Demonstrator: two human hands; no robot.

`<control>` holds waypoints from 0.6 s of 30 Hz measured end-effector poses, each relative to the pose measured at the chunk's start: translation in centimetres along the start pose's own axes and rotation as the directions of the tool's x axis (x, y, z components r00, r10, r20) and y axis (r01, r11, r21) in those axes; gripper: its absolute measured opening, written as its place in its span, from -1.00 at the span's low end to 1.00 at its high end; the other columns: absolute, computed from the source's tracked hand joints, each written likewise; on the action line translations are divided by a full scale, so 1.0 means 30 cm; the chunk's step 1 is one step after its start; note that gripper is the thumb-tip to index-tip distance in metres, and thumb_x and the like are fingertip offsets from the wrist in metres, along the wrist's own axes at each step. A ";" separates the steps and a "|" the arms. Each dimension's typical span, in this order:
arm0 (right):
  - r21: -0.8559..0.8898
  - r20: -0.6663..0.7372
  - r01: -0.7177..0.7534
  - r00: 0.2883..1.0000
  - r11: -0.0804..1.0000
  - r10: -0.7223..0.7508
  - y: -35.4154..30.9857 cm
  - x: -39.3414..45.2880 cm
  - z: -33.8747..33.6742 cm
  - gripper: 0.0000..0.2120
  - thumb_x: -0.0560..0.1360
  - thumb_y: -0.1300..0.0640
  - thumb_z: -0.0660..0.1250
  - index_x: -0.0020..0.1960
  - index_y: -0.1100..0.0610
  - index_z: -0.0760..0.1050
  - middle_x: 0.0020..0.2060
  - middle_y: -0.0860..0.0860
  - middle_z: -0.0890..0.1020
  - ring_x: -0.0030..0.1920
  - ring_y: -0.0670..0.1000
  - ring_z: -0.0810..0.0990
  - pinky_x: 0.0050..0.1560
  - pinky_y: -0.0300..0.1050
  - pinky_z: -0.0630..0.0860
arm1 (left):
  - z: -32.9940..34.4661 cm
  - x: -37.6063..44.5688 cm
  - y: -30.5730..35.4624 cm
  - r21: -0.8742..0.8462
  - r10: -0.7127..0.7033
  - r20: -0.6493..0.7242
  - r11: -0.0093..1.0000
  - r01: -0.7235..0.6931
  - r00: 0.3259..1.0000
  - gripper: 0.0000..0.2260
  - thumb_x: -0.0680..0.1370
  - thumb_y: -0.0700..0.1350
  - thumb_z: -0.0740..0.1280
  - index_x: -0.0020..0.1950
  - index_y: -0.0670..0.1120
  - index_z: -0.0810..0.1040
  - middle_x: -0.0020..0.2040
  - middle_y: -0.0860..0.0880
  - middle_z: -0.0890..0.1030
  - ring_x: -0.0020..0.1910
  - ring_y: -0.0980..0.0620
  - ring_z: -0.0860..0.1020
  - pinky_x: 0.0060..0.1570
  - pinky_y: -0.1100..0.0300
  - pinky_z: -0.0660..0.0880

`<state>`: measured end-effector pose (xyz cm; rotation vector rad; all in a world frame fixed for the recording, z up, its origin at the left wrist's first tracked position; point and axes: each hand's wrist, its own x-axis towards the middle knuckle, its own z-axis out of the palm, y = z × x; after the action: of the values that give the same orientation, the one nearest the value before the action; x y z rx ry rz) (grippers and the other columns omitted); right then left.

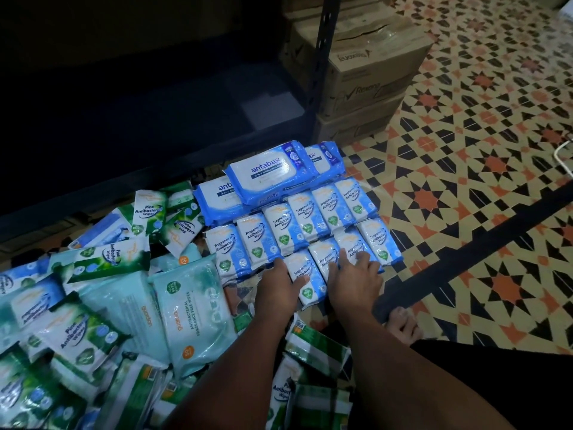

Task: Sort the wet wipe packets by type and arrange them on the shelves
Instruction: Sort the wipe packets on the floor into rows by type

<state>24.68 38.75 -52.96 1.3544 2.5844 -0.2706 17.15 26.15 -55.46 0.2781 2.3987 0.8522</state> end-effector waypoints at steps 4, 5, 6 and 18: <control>0.009 -0.008 -0.035 0.999 0.999 0.035 -0.026 0.002 -0.037 -0.48 0.65 -0.15 0.15 0.58 -0.11 0.19 0.41 0.10 0.41 0.34 0.20 0.36 0.26 0.12 0.35 | -0.034 0.001 0.006 0.018 -0.005 0.029 1.000 0.004 1.000 -0.59 0.51 0.26 0.38 0.04 -0.04 0.39 -0.13 -0.10 0.59 -0.26 -0.18 0.64 -0.18 -0.10 0.62; 0.017 -0.025 -0.028 0.999 0.999 0.029 -0.036 0.002 -0.049 -0.48 0.65 -0.14 0.17 0.58 -0.10 0.20 0.39 0.09 0.43 0.33 0.19 0.38 0.27 0.11 0.36 | -0.051 0.001 0.008 0.009 -0.007 0.030 1.000 0.006 1.000 -0.62 0.52 0.24 0.39 0.01 -0.04 0.41 -0.19 -0.12 0.61 -0.28 -0.18 0.64 -0.18 -0.08 0.62; 0.040 -0.042 -0.010 0.999 0.999 0.012 -0.047 -0.003 -0.058 -0.50 0.65 -0.12 0.19 0.56 -0.09 0.24 0.37 0.09 0.45 0.33 0.19 0.39 0.26 0.11 0.37 | -0.066 -0.002 0.009 -0.007 0.000 0.026 1.000 0.000 1.000 -0.65 0.54 0.21 0.39 -0.03 -0.05 0.42 -0.24 -0.12 0.62 -0.30 -0.16 0.63 -0.18 -0.06 0.61; 0.248 -0.117 0.415 0.910 0.875 -0.399 -0.356 -0.130 -0.124 -0.79 0.62 0.04 0.25 0.16 0.06 0.60 0.02 0.09 0.63 0.05 0.14 0.61 -0.07 -0.07 0.50 | -0.419 -0.065 -0.103 -0.100 0.033 -0.292 0.993 -0.064 0.956 -0.78 0.54 0.04 0.41 -0.22 -0.06 0.53 -0.32 0.02 0.58 -0.24 -0.03 0.59 -0.21 0.12 0.51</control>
<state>17.66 30.65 -47.65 0.8755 2.9535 -0.6784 11.42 16.59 -48.60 0.1803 2.6109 1.1084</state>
